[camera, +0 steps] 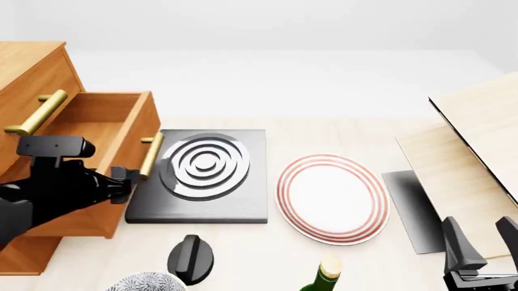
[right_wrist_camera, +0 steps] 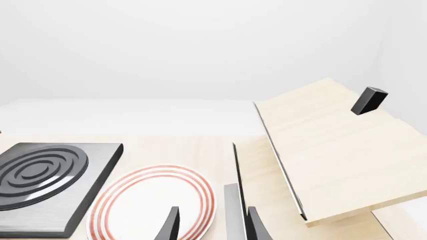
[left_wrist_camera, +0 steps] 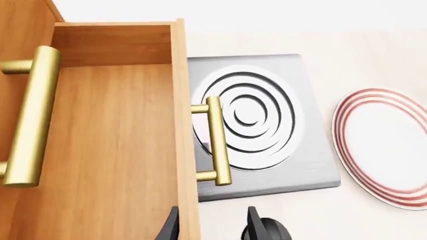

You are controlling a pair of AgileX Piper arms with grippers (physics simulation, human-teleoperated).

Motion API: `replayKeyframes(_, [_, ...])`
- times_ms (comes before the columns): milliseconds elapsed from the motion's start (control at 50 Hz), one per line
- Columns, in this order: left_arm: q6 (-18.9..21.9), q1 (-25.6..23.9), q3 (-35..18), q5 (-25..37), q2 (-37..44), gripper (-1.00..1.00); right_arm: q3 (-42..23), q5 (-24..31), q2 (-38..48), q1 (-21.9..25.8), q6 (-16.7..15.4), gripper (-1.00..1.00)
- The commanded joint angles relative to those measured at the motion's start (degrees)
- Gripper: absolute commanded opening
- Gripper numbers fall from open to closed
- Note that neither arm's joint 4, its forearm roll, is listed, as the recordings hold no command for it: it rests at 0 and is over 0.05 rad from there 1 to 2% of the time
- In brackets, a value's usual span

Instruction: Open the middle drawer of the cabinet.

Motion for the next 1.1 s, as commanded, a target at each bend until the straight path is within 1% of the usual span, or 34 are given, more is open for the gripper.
replayKeyframes(20, [-1.1,-2.6,1.5,0.2,0.8,1.0,0.0,1.0,-1.3,0.0,0.1,1.0])
replayKeyframes(840, [-2.6,-9.1,0.7,-0.9,2.2,1.0,0.0,1.0,-1.3,0.0,0.1,1.0])
replayKeyframes(1100, [-4.2,-13.0,0.4,-0.6,1.2,1.0,0.0,1.0,-1.3,0.0,0.1,1.0])
